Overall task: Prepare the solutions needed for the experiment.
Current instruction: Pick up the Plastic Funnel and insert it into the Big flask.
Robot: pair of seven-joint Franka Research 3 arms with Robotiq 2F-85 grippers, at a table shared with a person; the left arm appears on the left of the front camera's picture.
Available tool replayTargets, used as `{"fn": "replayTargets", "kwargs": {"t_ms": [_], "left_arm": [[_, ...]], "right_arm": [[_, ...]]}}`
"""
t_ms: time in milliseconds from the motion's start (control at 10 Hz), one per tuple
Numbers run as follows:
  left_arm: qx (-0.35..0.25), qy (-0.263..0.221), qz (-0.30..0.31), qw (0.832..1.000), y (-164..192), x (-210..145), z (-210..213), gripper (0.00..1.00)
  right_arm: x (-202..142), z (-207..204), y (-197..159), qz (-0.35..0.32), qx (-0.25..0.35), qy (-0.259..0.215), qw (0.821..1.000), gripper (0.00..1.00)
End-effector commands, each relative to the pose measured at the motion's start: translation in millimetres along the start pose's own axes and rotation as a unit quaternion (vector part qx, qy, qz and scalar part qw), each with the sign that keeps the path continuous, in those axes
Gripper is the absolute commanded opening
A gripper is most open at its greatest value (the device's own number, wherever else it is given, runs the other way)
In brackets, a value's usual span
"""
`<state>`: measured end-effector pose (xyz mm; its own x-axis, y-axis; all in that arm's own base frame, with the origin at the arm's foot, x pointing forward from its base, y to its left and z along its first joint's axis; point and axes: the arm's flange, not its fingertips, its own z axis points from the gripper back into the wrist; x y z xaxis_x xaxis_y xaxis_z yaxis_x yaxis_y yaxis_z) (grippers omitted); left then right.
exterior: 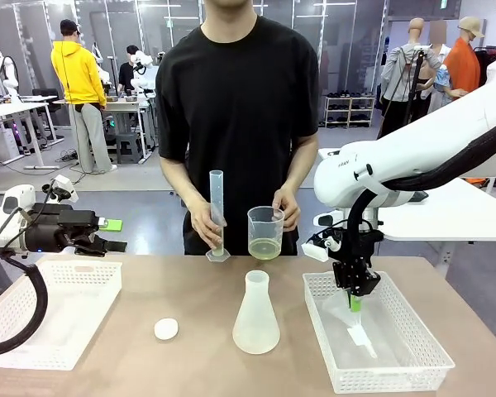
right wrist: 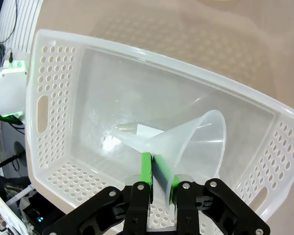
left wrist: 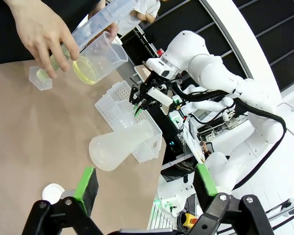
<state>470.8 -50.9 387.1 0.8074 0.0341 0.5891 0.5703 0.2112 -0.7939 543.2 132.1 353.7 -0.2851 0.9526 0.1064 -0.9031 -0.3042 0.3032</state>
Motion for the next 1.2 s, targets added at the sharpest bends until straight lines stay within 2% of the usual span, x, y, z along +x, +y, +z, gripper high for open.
{"fn": "replayTargets", "kwargs": {"t_ms": [0,200,400,500,800,1000,1100], "left_arm": [[0.007,-0.003,-0.01,1.0,0,2,-2,1.0],[0.007,-0.003,-0.01,1.0,0,2,-2,1.0],[0.007,-0.003,-0.01,1.0,0,2,-2,1.0],[0.007,-0.003,-0.01,1.0,0,2,-2,1.0],[0.007,-0.003,-0.01,1.0,0,2,-2,1.0],[0.007,-0.003,-0.01,1.0,0,2,-2,1.0],[0.007,-0.003,-0.01,1.0,0,2,-2,1.0]], "right_arm": [[6,16,16,-0.048,-0.047,-0.006,0.998,0.0],[13,46,42,-0.082,-0.098,0.004,0.992,0.0],[24,81,71,-0.106,-0.18,0.023,0.978,0.0],[30,102,91,-0.11,-0.229,0.038,0.967,0.0],[60,154,157,-0.106,-0.374,0.074,0.918,0.0],[80,167,189,-0.102,-0.43,0.086,0.893,0.0],[84,168,195,-0.103,-0.438,0.088,0.889,0.0]]}}
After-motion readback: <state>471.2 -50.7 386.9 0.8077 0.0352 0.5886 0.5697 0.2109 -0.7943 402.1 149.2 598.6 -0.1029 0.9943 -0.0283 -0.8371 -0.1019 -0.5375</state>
